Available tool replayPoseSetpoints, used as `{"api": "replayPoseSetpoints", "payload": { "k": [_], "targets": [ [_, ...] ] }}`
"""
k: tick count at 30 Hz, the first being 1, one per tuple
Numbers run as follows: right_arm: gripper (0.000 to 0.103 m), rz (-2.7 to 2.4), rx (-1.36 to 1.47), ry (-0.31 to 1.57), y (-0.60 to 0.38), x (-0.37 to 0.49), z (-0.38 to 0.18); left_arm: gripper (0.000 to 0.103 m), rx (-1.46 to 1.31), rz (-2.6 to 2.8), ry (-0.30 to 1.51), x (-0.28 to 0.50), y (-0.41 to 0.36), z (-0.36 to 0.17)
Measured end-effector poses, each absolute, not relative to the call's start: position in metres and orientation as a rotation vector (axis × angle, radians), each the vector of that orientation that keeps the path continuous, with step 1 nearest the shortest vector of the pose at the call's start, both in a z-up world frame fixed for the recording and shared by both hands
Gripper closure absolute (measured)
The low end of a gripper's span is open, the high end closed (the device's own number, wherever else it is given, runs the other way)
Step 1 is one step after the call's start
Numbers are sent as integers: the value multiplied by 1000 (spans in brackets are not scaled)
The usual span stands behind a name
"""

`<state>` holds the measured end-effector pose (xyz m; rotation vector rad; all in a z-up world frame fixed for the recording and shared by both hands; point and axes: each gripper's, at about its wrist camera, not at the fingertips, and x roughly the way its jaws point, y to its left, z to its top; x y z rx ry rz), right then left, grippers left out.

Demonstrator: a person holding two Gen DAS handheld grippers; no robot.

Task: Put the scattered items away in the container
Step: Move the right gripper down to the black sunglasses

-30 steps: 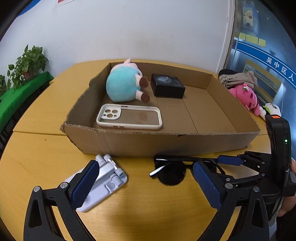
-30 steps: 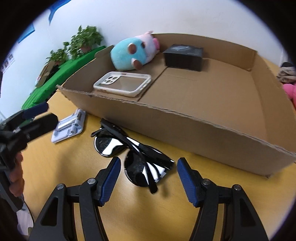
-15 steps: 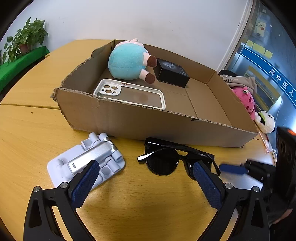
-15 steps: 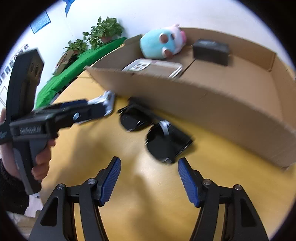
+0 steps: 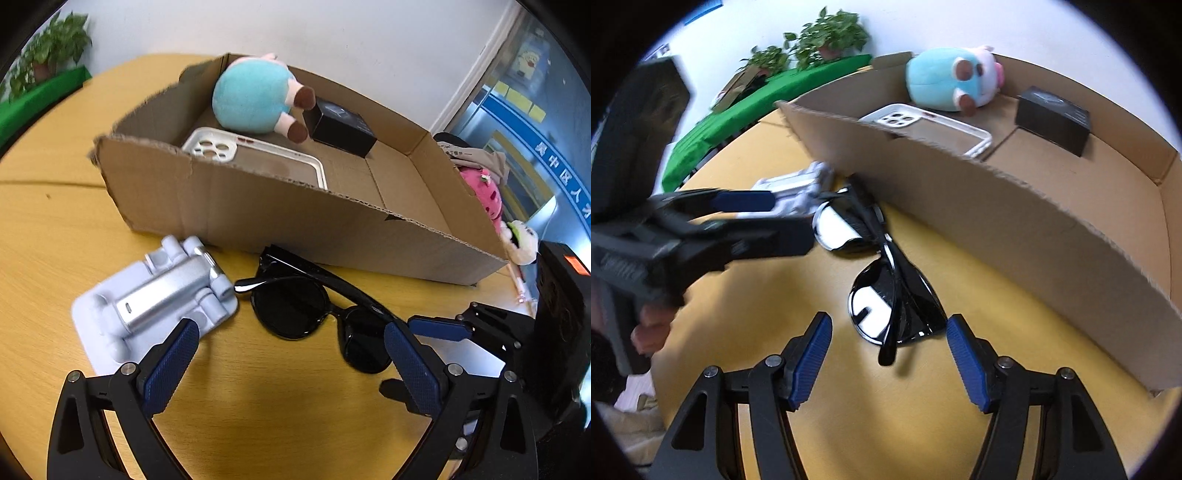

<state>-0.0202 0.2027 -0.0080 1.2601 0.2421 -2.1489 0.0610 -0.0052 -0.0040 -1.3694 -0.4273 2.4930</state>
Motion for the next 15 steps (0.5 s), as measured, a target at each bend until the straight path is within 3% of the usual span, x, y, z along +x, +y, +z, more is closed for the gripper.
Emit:
{"api": "replayPoseSetpoints", "payload": {
  "k": [7,12,15],
  "targets": [
    [38,-2146,1255,259,192,-38,-3,4,-1400,2412,-530,54,-7,-12],
    [39,-2095,1271,408,167,-32,-21,4,-1392,2385,-576,53,-13,-12],
    [47,-2118,1272,464,163,-29,-23,4,-1395,2383,-571,53,-12,-12]
  ]
}}
